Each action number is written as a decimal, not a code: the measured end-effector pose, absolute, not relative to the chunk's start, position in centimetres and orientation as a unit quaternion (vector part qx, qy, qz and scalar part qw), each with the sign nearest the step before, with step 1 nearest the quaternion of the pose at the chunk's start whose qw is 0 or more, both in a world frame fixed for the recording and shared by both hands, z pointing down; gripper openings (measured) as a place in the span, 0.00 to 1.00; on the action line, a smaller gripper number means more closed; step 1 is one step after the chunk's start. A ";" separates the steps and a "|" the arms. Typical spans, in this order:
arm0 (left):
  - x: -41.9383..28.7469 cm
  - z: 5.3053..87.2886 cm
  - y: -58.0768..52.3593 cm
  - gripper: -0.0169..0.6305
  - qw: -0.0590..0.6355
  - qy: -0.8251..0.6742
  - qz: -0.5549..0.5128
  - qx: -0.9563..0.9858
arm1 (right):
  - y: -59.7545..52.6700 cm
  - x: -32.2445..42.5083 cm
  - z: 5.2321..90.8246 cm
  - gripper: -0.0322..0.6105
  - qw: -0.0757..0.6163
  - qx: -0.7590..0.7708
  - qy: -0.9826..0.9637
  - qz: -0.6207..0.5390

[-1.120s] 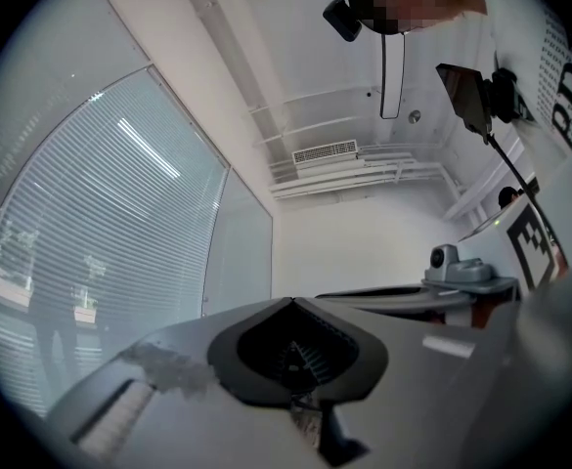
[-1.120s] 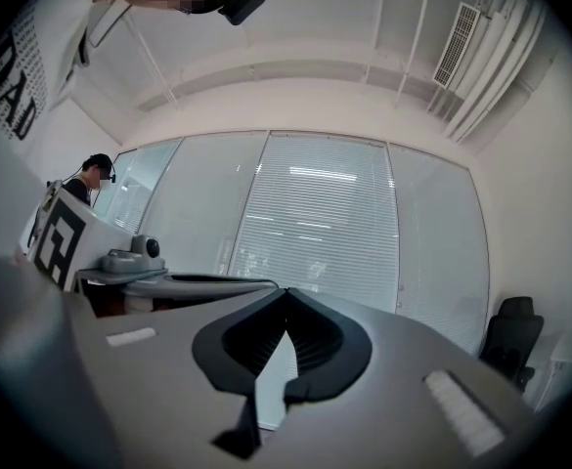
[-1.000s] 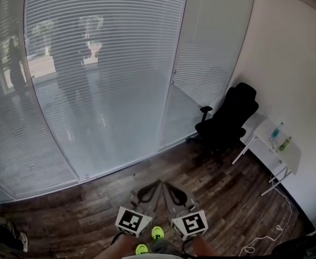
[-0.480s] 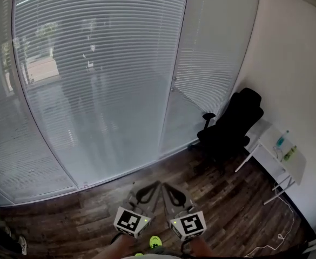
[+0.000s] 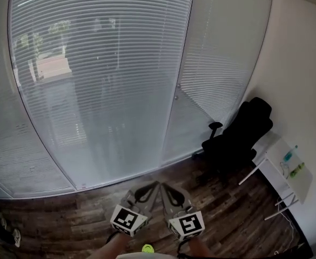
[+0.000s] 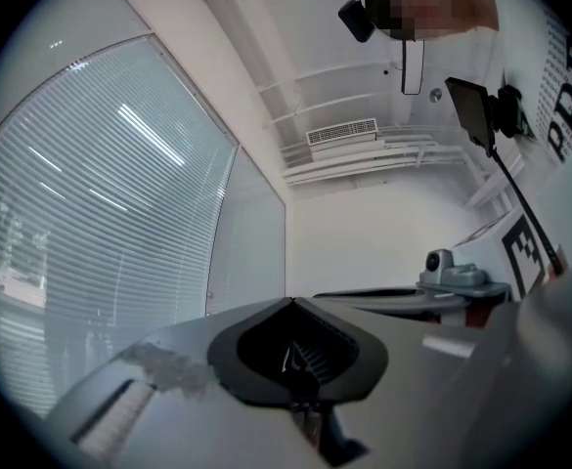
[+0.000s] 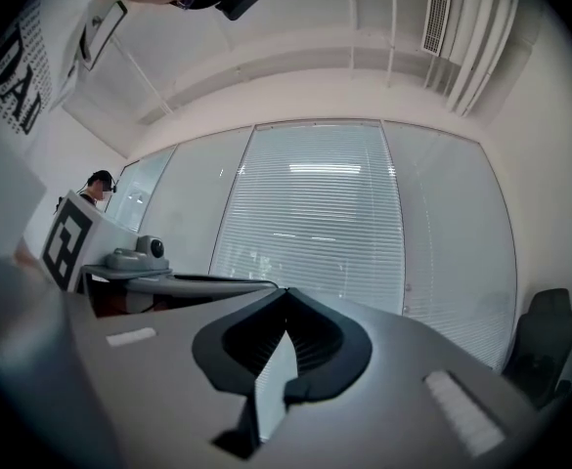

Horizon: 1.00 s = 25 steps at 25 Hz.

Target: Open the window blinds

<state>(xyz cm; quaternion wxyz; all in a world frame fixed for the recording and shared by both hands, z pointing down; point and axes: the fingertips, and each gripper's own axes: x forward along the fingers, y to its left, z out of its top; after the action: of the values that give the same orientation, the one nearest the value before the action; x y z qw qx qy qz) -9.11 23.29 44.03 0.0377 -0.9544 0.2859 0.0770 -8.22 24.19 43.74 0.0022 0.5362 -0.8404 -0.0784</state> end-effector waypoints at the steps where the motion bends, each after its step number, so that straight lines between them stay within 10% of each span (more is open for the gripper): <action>1: -8.4 44.1 22.6 0.01 0.039 0.288 0.076 -0.954 | 23.5 -7.5 43.9 0.06 0.001 0.533 -0.843 -0.079; 25: -4.8 43.5 8.3 0.01 0.046 0.290 0.083 -0.952 | 9.1 -3.9 43.2 0.06 -0.002 0.537 -0.839 -0.083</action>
<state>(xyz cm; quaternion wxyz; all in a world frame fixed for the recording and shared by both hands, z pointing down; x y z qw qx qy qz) -4.85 8.31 43.46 0.0462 -0.9524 0.2895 0.0830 -3.86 9.13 43.17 -0.0023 0.5371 -0.8394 -0.0830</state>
